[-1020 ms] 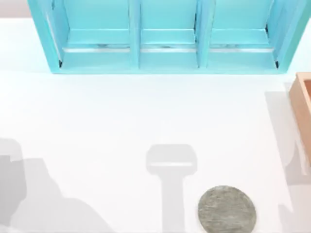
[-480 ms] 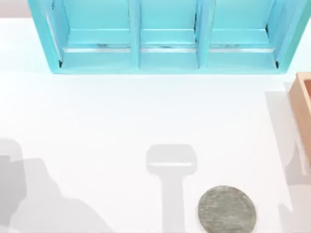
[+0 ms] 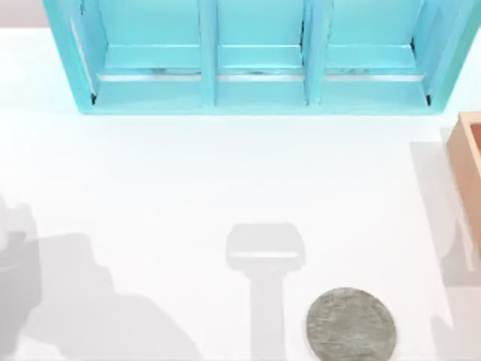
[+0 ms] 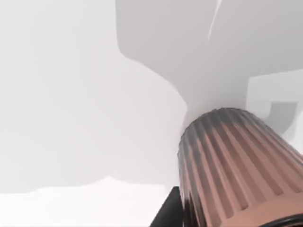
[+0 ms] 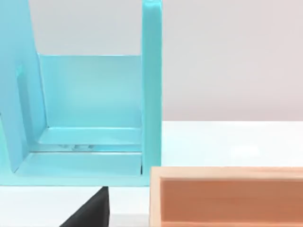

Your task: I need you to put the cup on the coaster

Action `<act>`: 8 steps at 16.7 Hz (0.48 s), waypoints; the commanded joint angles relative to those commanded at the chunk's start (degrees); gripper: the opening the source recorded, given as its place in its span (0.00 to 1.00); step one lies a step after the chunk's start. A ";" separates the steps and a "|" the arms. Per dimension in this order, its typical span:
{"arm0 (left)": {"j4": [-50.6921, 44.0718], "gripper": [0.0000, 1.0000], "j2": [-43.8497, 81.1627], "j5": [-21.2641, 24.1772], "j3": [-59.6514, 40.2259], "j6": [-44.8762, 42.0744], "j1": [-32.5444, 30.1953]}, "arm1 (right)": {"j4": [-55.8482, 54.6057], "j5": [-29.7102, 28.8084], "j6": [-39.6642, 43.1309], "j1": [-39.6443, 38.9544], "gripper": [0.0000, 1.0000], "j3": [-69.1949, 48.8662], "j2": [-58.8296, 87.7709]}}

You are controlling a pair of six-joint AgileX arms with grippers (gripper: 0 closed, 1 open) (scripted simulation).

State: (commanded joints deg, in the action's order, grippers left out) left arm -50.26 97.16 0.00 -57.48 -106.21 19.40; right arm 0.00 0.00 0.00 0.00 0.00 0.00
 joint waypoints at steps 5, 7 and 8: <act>-3.05 0.00 3.73 0.06 -6.95 20.22 -9.30 | 0.00 0.00 0.00 0.00 1.00 0.00 0.00; -4.64 0.00 5.67 0.07 -10.60 30.83 -14.28 | 0.00 0.00 0.00 0.00 1.00 0.00 0.00; -5.49 0.00 6.70 0.07 -12.54 36.49 -16.96 | 0.00 0.00 0.00 0.00 1.00 0.00 0.00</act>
State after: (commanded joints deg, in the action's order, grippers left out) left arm -55.75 103.86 0.07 -70.02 -69.72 2.44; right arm 0.00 0.00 0.00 0.00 0.00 0.00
